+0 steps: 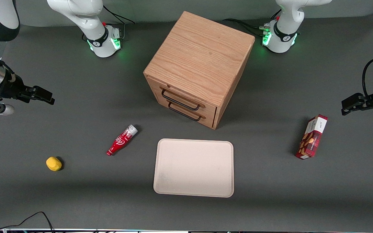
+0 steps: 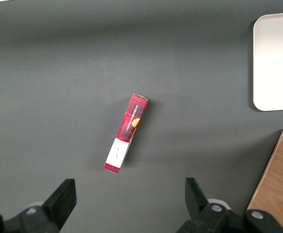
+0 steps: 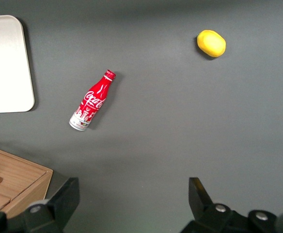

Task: Open upper drawer
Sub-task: 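Move the right gripper toward the upper drawer's black handle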

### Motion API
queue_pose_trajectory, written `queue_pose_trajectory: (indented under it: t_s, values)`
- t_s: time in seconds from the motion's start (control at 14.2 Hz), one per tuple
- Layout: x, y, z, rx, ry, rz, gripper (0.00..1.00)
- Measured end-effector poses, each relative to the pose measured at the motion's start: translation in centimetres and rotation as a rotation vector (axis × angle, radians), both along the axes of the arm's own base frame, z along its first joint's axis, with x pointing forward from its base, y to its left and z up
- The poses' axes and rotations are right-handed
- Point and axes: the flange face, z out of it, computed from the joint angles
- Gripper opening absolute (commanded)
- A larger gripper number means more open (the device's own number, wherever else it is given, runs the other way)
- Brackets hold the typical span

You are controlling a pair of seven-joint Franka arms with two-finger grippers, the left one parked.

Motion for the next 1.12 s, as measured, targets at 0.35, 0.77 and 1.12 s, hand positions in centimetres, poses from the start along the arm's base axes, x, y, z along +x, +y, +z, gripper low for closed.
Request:
queue_pose_trajectory:
  t_s: [0.35, 0.77, 1.12]
  values:
    - [1.1, 0.3, 0.3, 0.007, -0.013, -0.004, 1.0]
    - [3.8, 13.5, -0.7, 0.116, 0.006, 0.226, 1.0]
    - [1.0, 30.3, -3.0, 0.172, 0.04, 0.512, 1.0]
